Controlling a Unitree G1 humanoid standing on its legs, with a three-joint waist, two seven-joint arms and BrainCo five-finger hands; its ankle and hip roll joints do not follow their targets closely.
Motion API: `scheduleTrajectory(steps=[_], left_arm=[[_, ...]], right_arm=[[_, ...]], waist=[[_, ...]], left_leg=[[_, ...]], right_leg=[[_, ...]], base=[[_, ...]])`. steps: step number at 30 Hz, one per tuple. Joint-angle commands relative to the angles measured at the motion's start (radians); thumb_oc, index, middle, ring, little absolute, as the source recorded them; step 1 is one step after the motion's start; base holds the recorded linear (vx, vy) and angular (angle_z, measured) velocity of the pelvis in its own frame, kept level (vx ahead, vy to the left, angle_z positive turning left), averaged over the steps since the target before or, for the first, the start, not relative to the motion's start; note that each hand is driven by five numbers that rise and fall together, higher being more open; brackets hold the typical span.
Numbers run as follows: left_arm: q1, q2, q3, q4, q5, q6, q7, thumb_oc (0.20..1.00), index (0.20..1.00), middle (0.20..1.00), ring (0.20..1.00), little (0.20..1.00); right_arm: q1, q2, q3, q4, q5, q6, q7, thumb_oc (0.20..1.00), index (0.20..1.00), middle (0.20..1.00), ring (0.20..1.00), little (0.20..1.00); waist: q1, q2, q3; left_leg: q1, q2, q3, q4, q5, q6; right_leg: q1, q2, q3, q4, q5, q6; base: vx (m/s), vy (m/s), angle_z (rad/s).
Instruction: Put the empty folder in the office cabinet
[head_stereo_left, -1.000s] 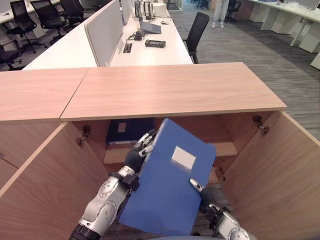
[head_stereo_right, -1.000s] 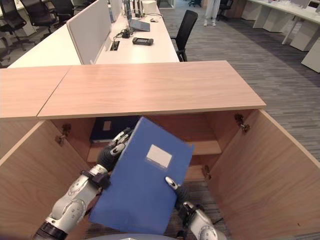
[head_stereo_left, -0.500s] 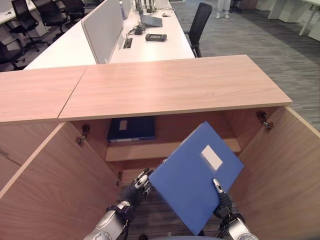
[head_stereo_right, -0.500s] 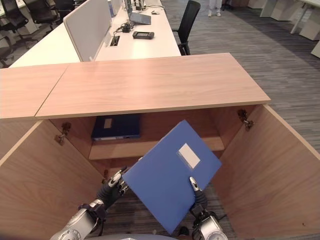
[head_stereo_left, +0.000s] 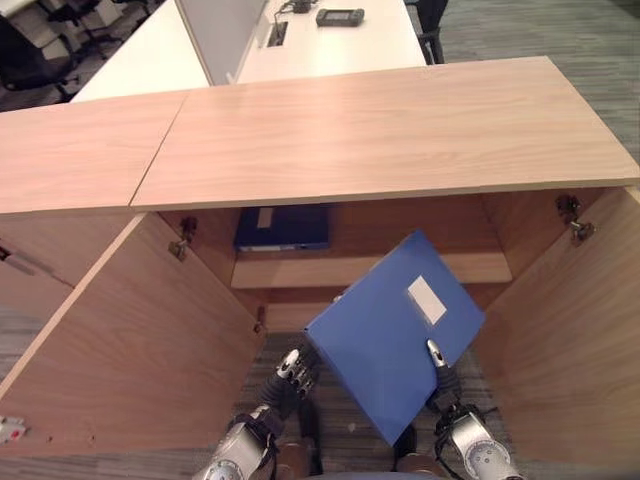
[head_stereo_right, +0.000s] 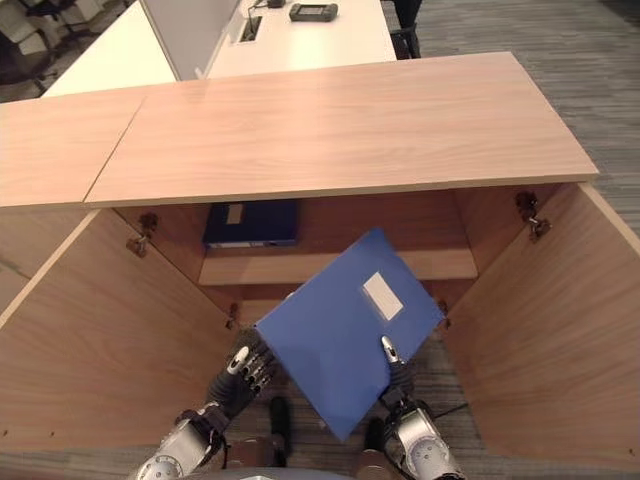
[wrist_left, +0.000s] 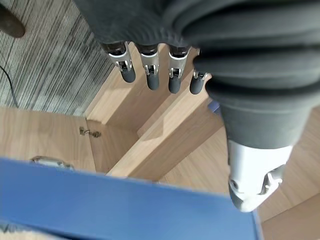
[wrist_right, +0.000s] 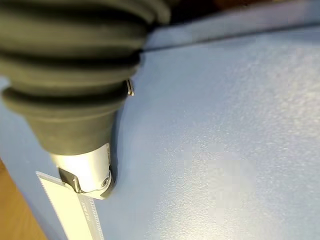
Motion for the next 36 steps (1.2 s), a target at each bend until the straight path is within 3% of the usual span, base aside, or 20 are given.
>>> scheduleTrajectory(steps=[1, 2, 4, 5, 7, 9, 10, 12, 15, 17, 20, 24, 28, 30, 31, 32, 33, 35, 36], left_arm=[[0.028, 0.046, 0.001, -0.123, -0.021, -0.018, -0.006, 1.000, 1.000, 1.000, 1.000, 1.000], [0.029, 0.049, 0.005, -0.127, -0.020, -0.019, -0.005, 1.000, 1.000, 1.000, 1.000, 1.000], [0.040, 0.060, 0.021, -0.135, -0.020, -0.025, 0.005, 1.000, 1.000, 1.000, 1.000, 1.000], [0.048, 0.070, 0.032, -0.135, -0.021, -0.031, 0.013, 1.000, 1.000, 1.000, 1.000, 1.000], [0.051, 0.076, 0.039, -0.138, -0.023, -0.032, 0.016, 1.000, 1.000, 1.000, 1.000, 1.000], [0.075, 0.104, 0.060, -0.156, -0.036, -0.033, 0.012, 1.000, 1.000, 1.000, 1.000, 1.000], [0.088, 0.114, 0.068, -0.162, -0.042, -0.035, 0.011, 1.000, 1.000, 1.000, 1.000, 1.000], [0.100, 0.127, 0.074, -0.165, -0.047, -0.032, 0.010, 1.000, 1.000, 1.000, 1.000, 1.000], [0.106, 0.147, 0.062, -0.152, -0.040, -0.032, 0.006, 1.000, 1.000, 1.000, 1.000, 1.000], [0.102, 0.145, 0.062, -0.149, -0.039, -0.033, 0.004, 1.000, 1.000, 1.000, 1.000, 1.000], [0.080, 0.141, 0.057, -0.145, -0.025, -0.049, 0.001, 1.000, 1.000, 1.000, 1.000, 1.000], [0.082, 0.117, 0.069, -0.131, -0.022, -0.054, -0.004, 1.000, 1.000, 1.000, 1.000, 1.000], [0.115, 0.081, 0.066, -0.113, -0.035, -0.049, -0.008, 1.000, 1.000, 1.000, 1.000, 1.000], [0.111, 0.074, 0.044, -0.104, -0.053, -0.050, -0.012, 1.000, 1.000, 1.000, 1.000, 1.000], [0.110, 0.073, 0.044, -0.103, -0.053, -0.050, -0.012, 1.000, 1.000, 1.000, 1.000, 1.000], [0.101, 0.064, 0.022, -0.099, -0.059, -0.054, -0.010, 1.000, 1.000, 1.000, 1.000, 1.000], [0.099, 0.061, 0.008, -0.091, -0.059, -0.055, -0.012, 1.000, 1.000, 1.000, 1.000, 1.000], [0.093, 0.054, -0.003, -0.086, -0.060, -0.053, -0.011, 1.000, 1.000, 1.000, 1.000, 1.000], [0.095, 0.051, -0.010, -0.085, -0.050, -0.043, -0.008, 1.000, 1.000, 1.000, 1.000, 1.000]], right_arm=[[-0.074, 0.037, 0.015, -0.031, 0.029, 0.003, 0.032, 0.200, 0.200, 0.200, 0.200, 0.200], [-0.075, 0.040, 0.012, -0.031, 0.025, 0.002, 0.029, 0.200, 0.200, 0.200, 0.200, 0.200], [-0.083, 0.056, 0.008, -0.038, 0.006, 0.004, 0.020, 0.200, 0.200, 0.200, 0.200, 0.200], [-0.083, 0.062, 0.007, -0.051, -0.002, 0.001, 0.014, 0.200, 0.200, 0.200, 0.200, 0.200], [-0.083, 0.065, 0.008, -0.060, -0.002, 0.005, 0.013, 0.200, 0.200, 0.200, 0.200, 0.200], [-0.076, 0.065, 0.030, -0.104, -0.010, 0.006, 0.017, 0.200, 0.200, 0.200, 0.200, 0.200], [-0.071, 0.065, 0.033, -0.119, -0.013, 0.008, 0.019, 0.200, 0.200, 0.200, 0.200, 0.200], [-0.066, 0.063, 0.039, -0.134, -0.015, 0.013, 0.024, 0.200, 0.200, 0.200, 0.200, 0.200], [-0.062, 0.049, 0.050, -0.169, -0.010, 0.002, 0.029, 0.200, 0.200, 0.200, 0.200, 0.200], [-0.058, 0.048, 0.052, -0.182, 0.000, -0.004, 0.029, 0.200, 0.200, 0.200, 0.200, 0.200], [-0.046, 0.046, 0.052, -0.202, 0.009, -0.022, 0.023, 0.200, 0.200, 0.200, 0.200, 0.200], [-0.023, 0.042, 0.034, -0.194, 0.006, -0.023, 0.026, 0.200, 0.200, 0.200, 0.200, 0.200], [-0.019, 0.013, 0.027, -0.189, 0.005, -0.026, 0.025, 0.200, 0.200, 0.200, 0.200, 0.200], [-0.038, -0.024, 0.010, -0.223, 0.006, -0.044, 0.026, 0.200, 0.200, 0.200, 0.200, 0.200], [-0.039, -0.024, 0.010, -0.223, 0.006, -0.044, 0.026, 0.200, 0.200, 0.200, 0.200, 0.200], [-0.066, -0.050, 0.001, -0.252, 0.016, -0.070, 0.016, 0.200, 0.200, 0.200, 0.200, 0.200], [-0.079, -0.064, -0.004, -0.267, 0.013, -0.081, 0.010, 0.200, 0.200, 0.200, 0.200, 0.200], [-0.095, -0.078, -0.021, -0.293, 0.017, -0.091, 0.006, 0.200, 0.200, 0.200, 0.200, 0.200], [-0.111, -0.092, -0.035, -0.320, 0.012, -0.111, -0.004, 0.200, 0.200, 0.200, 0.200, 0.200]], waist=[[0.022, -0.033, -0.040], [0.025, -0.033, -0.045], [0.035, -0.033, -0.050], [0.039, -0.027, -0.044], [0.041, -0.024, -0.040], [0.049, -0.015, -0.021], [0.051, -0.015, -0.023], [0.048, -0.015, -0.020], [0.011, -0.016, 0.011], [-0.002, -0.020, 0.027], [-0.042, -0.023, 0.046], [-0.050, -0.032, 0.028], [-0.054, -0.016, -0.003], [-0.053, 0.001, 0.014], [-0.054, 0.001, 0.013], [-0.048, 0.000, 0.050], [-0.043, 0.007, 0.063], [-0.044, 0.012, 0.070], [-0.038, 0.025, 0.073]], left_leg=[[-0.069, 0.013, -0.009, 0.030, -0.002, -0.015], [-0.072, 0.006, 0.000, 0.033, -0.011, -0.006], [-0.057, -0.033, 0.029, 0.033, -0.054, 0.025], [-0.046, -0.054, 0.044, 0.034, -0.075, 0.042], [-0.041, -0.060, 0.050, 0.030, -0.081, 0.049], [-0.039, -0.059, 0.068, 0.033, -0.096, 0.059], [-0.024, -0.057, 0.060, 0.024, -0.121, 0.051], [-0.022, -0.049, 0.065, 0.022, -0.124, 0.049], [0.018, -0.039, 0.051, 0.029, -0.152, 0.050], [0.021, -0.040, 0.055, 0.040, -0.141, 0.052], [0.102, -0.045, 0.015, 0.042, -0.181, 0.042], [0.137, -0.047, -0.011, 0.049, -0.207, 0.036], [0.144, -0.016, -0.032, 0.043, -0.199, 0.013], [0.091, 0.019, -0.044, 0.114, -0.190, -0.028], [0.087, 0.019, -0.045, 0.117, -0.192, -0.028], [-0.001, 0.033, -0.058, 0.249, -0.174, -0.041], [-0.027, 0.048, -0.052, 0.284, -0.190, -0.048], [-0.064, 0.063, -0.022, 0.287, -0.177, -0.050], [-0.099, 0.072, 0.011, 0.239, -0.138, -0.048]], right_leg=[[0.126, 0.034, -0.016, 0.004, -0.195, 0.053], [0.119, 0.021, -0.012, 0.004, -0.188, 0.066], [0.117, -0.050, -0.022, 0.004, -0.140, 0.111], [0.096, -0.106, -0.032, 0.069, -0.104, 0.135], [0.075, -0.125, -0.029, 0.109, -0.093, 0.137], [0.020, -0.170, -0.068, 0.180, -0.038, 0.129], [0.014, -0.176, -0.084, 0.177, -0.044, 0.132], [-0.003, -0.168, -0.105, 0.161, -0.039, 0.127], [-0.128, -0.075, -0.081, 0.109, -0.045, 0.107], [-0.160, -0.067, -0.084, 0.091, -0.017, 0.099], [-0.223, -0.025, -0.058, 0.055, 0.011, 0.102], [-0.179, -0.026, -0.064, 0.030, 0.032, 0.091], [-0.151, -0.009, -0.076, 0.026, 0.023, 0.076], [-0.151, -0.011, -0.098, 0.054, -0.024, 0.048], [-0.152, -0.011, -0.100, 0.055, -0.025, 0.048], [-0.151, -0.025, -0.119, 0.081, -0.057, 0.021], [-0.137, -0.024, -0.118, 0.091, -0.094, 0.020], [-0.135, -0.041, -0.133, 0.108, -0.116, 0.016], [-0.132, -0.053, -0.141, 0.132, -0.125, 0.016]], base=[[0.06, 0.153, -0.26], [0.11, 0.299, -0.15], [0.13, 0.349, -0.14], [0.11, 0.308, -0.25], [0.06, 0.194, -0.24], [0.07, 0.126, -0.26], [0.10, 0.038, -0.39], [0.08, 0.005, -0.36], [0.13, -0.027, -0.11], [0.03, -0.037, 0.10], [0.29, -0.084, 0.36], [0.18, -0.100, 0.38], [0.18, -0.171, 0.25], [0.01, -0.138, 0.06], [-0.11, -0.124, 0.36], [-0.05, -0.107, 0.52], [-0.05, -0.107, 0.57], [0.00, 0.016, 0.38], [-0.01, 0.056, 0.39]])
